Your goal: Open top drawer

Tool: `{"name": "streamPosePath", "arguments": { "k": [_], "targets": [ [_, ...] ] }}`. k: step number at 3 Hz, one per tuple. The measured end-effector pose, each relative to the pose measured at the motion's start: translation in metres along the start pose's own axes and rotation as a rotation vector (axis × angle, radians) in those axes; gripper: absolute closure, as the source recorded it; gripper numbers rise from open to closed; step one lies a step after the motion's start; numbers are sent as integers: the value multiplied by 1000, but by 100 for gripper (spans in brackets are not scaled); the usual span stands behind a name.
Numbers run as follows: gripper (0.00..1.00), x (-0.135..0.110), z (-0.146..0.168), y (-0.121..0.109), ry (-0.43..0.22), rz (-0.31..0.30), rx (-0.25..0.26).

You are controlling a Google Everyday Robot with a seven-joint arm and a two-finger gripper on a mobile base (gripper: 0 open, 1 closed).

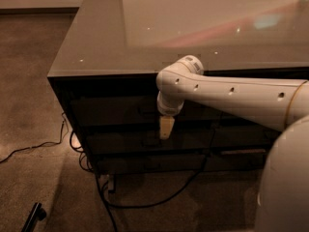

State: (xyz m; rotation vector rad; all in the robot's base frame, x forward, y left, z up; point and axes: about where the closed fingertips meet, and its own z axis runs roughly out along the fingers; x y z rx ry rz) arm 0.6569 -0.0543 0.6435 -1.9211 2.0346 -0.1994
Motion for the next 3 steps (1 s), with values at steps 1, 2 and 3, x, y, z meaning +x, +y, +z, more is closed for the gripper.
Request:
{"name": "streamPosePath", "arguments": {
  "k": [1, 2, 3],
  "targets": [
    [0, 7, 21, -7, 44, -10, -5],
    [0, 7, 21, -7, 46, -11, -5],
    [19, 7, 24, -2, 15, -1, -27]
  ]
}}
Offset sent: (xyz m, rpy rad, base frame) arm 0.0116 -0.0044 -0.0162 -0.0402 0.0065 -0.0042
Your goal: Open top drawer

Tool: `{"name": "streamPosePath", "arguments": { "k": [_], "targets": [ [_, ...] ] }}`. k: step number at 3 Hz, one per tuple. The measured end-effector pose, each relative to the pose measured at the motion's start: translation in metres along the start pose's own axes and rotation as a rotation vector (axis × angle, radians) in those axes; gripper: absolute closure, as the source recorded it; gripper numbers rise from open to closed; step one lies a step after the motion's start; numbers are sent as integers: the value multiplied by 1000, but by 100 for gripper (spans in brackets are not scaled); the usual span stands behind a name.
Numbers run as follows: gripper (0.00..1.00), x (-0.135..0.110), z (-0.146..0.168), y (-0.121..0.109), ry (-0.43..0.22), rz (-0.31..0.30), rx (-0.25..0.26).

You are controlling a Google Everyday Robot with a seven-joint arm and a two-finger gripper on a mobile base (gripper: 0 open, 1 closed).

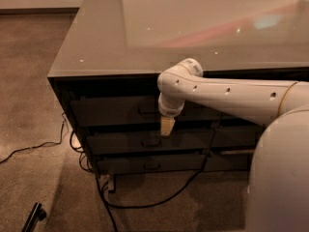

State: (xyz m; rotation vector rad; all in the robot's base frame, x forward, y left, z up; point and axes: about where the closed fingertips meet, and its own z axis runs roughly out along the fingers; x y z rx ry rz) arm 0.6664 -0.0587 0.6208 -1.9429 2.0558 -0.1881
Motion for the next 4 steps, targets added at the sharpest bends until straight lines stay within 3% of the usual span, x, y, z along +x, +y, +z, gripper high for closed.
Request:
{"name": "streamPosePath", "arguments": {
  "k": [1, 3, 4],
  "targets": [
    [42, 5, -9, 15, -45, -11, -22],
    [88, 5, -20, 16, -50, -12, -29],
    [100, 4, -25, 14, -50, -12, -29]
  ]
}}
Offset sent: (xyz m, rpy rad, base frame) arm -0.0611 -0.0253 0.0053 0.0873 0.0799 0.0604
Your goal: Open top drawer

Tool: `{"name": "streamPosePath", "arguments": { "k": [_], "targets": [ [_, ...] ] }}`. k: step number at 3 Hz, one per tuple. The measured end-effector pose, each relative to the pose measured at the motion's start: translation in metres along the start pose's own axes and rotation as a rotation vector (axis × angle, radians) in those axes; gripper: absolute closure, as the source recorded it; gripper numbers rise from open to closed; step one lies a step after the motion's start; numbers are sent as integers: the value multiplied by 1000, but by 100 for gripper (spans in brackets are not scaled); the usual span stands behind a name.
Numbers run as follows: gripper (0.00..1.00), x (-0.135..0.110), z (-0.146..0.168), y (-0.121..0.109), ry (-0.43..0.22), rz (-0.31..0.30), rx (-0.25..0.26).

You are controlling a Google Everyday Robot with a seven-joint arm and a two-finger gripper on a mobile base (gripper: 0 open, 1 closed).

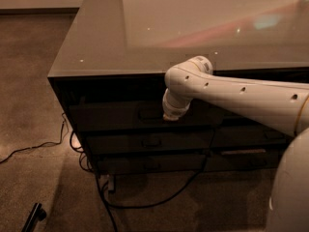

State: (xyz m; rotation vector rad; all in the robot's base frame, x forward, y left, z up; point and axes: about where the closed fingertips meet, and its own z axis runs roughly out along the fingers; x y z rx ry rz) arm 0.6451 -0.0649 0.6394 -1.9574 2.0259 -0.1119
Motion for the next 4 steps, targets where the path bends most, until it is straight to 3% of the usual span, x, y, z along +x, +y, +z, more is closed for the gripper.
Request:
{"name": "streamPosePath", "arguments": {
  "k": [1, 2, 4],
  "targets": [
    [100, 5, -6, 9, 3, -1, -25],
    [81, 3, -14, 7, 3, -1, -25],
    [35, 1, -24, 4, 3, -1, -25]
  ]
}}
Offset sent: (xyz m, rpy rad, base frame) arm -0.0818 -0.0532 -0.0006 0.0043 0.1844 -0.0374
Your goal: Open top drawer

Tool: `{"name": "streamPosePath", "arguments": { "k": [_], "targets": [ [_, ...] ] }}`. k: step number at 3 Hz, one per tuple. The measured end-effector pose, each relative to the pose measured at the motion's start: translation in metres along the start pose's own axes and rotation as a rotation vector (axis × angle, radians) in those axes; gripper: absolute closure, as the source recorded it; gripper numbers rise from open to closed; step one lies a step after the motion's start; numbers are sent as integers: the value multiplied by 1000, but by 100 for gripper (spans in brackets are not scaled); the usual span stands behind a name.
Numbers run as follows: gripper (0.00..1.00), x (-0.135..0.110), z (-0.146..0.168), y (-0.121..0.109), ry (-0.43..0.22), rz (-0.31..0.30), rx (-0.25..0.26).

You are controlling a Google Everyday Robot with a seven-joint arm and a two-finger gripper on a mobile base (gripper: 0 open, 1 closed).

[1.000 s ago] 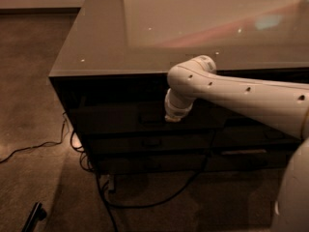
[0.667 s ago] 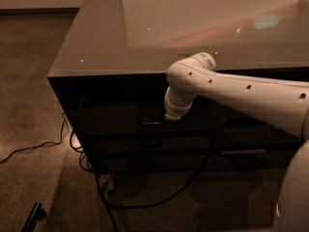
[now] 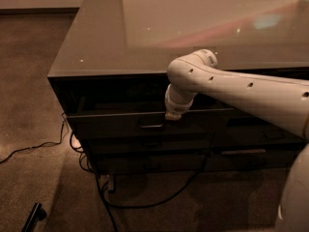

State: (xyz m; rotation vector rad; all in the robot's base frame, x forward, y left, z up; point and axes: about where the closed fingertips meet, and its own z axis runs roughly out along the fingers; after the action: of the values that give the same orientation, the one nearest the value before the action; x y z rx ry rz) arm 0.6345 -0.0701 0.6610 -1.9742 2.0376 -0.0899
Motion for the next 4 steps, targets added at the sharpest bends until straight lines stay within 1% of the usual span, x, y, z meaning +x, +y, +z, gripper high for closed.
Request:
{"name": "streamPosePath", "arguments": {
  "k": [1, 2, 3, 4],
  "targets": [
    [12, 10, -5, 16, 4, -1, -33],
    [0, 10, -4, 16, 4, -1, -33],
    [0, 10, -4, 16, 4, -1, -33],
    [0, 11, -7, 29, 21, -9, -21]
  ]
}}
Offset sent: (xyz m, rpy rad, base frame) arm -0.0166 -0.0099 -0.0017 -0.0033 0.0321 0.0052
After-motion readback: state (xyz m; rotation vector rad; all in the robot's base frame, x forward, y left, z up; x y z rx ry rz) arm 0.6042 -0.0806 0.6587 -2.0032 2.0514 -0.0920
